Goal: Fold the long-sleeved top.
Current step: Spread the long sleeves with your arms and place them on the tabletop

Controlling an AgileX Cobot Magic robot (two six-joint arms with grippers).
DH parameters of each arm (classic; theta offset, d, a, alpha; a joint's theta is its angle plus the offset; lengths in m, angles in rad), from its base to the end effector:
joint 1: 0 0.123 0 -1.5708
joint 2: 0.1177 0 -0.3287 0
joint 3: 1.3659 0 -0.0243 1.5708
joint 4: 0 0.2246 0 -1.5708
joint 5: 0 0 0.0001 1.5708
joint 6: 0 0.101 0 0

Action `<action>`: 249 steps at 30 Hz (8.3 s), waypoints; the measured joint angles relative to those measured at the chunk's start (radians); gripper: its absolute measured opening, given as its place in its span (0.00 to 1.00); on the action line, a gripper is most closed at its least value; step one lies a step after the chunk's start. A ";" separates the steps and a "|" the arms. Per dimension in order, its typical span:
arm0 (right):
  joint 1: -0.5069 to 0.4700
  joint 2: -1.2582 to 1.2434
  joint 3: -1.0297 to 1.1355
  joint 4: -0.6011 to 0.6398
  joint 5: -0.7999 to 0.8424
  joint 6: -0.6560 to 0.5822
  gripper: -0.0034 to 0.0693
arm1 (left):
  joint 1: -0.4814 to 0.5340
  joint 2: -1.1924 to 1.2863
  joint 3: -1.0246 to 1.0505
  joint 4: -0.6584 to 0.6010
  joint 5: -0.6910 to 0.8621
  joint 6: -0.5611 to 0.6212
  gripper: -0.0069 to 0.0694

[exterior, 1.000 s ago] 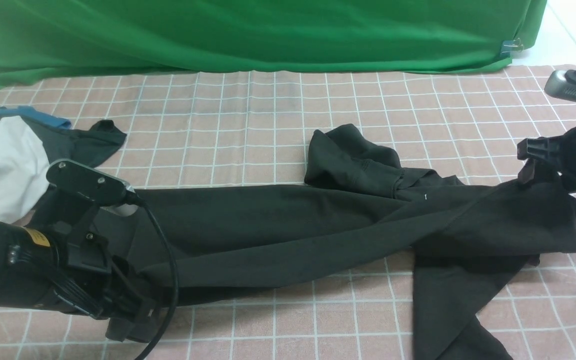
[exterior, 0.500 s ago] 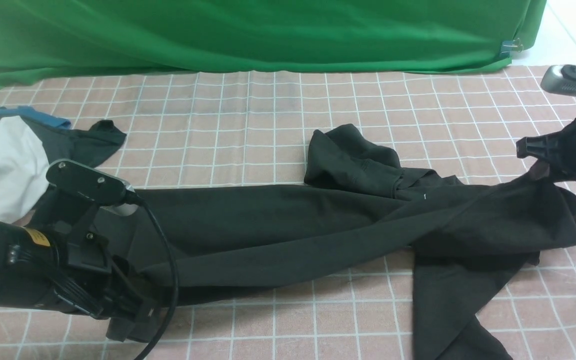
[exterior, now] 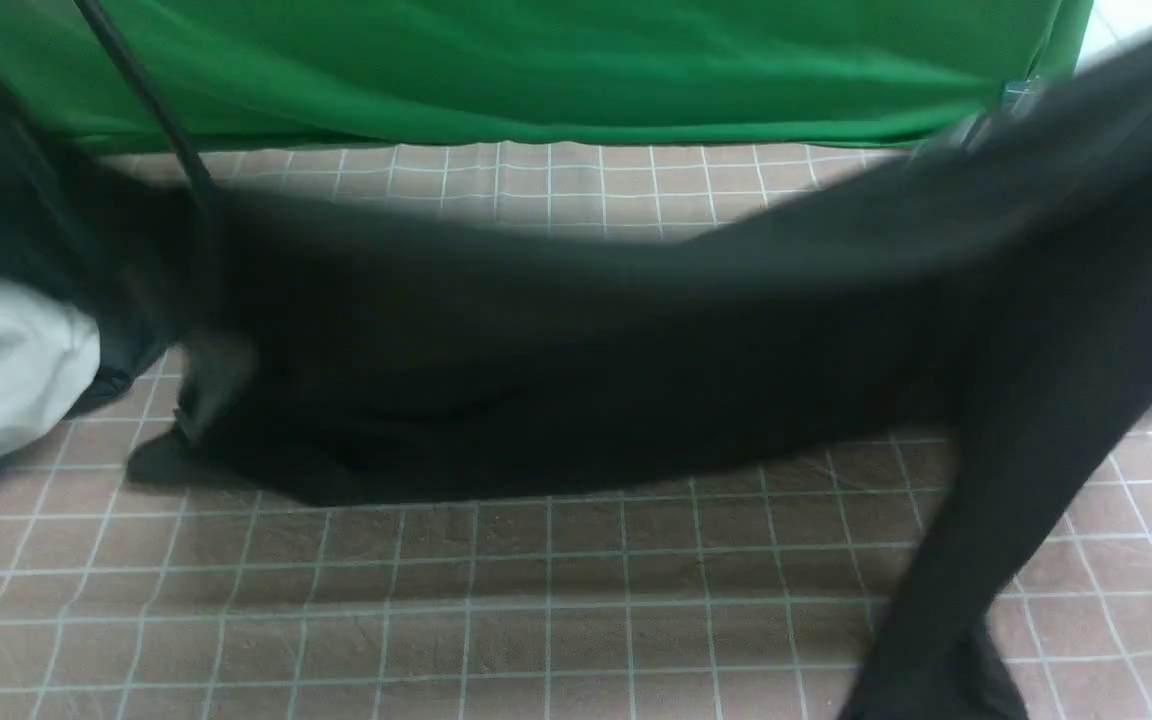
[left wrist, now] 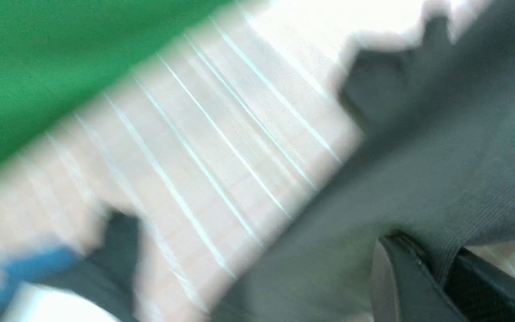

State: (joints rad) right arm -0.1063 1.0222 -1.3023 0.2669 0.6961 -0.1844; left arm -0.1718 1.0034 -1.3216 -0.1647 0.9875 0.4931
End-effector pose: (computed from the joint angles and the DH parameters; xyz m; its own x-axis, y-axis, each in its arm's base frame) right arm 0.1593 0.0002 0.4944 -0.3056 0.0548 -0.9506 -0.0487 0.9961 0.0731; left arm 0.1334 -0.0372 0.4754 -0.3833 0.4597 -0.8011 0.4698 0.8438 0.2594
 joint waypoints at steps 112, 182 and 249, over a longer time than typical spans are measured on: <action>0.425 0.285 0.622 -0.201 0.087 -0.119 0.64 | -0.001 0.036 0.719 0.147 -0.379 0.100 0.14; 1.236 -0.665 0.578 0.143 0.333 0.293 0.12 | -0.001 0.036 0.719 0.211 -0.305 0.100 0.14; 0.781 0.599 -0.087 -0.591 -0.166 0.105 0.80 | -0.001 -0.104 0.719 0.151 0.038 0.096 0.14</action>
State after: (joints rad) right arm 0.6747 1.6207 -1.3892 -0.3245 0.5302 -0.0796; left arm -0.1729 0.8995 -0.6026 -0.0135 1.0252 0.5896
